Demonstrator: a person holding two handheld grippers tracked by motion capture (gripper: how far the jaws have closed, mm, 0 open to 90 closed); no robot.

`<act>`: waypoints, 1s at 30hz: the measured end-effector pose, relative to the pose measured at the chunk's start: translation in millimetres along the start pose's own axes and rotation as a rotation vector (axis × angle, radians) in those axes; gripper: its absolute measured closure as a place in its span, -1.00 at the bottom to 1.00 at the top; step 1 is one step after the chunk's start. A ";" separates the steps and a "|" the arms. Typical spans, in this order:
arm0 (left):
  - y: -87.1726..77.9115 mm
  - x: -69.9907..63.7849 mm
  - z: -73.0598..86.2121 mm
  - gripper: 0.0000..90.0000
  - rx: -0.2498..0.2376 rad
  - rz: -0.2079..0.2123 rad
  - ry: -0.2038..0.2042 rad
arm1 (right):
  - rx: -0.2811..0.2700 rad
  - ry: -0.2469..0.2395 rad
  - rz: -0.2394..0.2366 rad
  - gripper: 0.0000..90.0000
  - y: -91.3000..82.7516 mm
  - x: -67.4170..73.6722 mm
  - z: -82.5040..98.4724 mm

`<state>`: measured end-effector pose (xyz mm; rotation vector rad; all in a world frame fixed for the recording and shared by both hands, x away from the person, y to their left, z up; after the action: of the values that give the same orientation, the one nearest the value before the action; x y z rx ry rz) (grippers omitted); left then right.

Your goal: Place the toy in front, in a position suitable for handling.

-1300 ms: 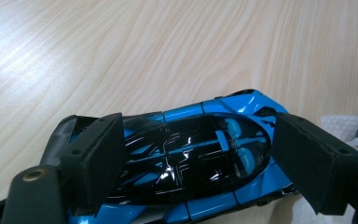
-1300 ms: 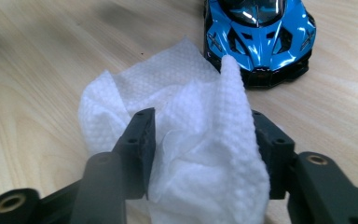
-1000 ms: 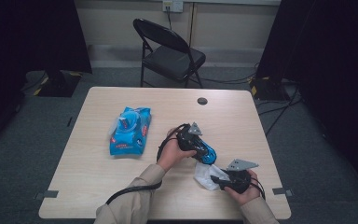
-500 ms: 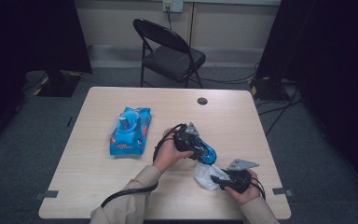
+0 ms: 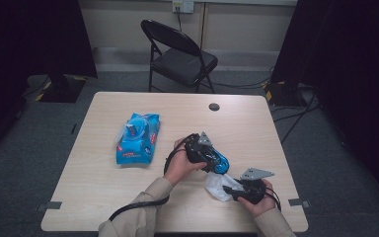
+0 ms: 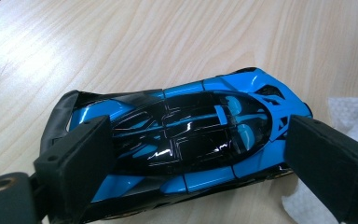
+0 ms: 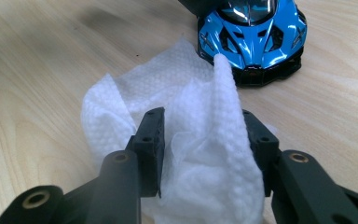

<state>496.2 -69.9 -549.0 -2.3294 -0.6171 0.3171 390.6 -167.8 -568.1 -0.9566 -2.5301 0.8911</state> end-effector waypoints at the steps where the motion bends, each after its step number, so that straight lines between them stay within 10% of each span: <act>1: 0.4 -0.4 -0.1 -0.86 0.004 -0.004 -0.002 | 0.000 -0.002 0.001 0.29 0.1 -0.1 -0.1; 30: 5.4 0.6 0.2 -0.98 -0.011 -0.069 -0.051 | -0.001 0.001 0.001 0.33 -0.1 -0.9 0.1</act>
<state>498.5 -73.0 -552.9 -2.3111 -0.7246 0.3428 391.1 -168.5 -568.1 -0.9580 -2.5299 0.8891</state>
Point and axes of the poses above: each handheld gripper's, and its own axes: y roughly forward along the jaws, z roughly out of its underside, x roughly to its left, the point moved 10 cm from there along y, roughly forward along the jaws, and after that the axes turned 4 degrees about -y, right-handed, at the moved point
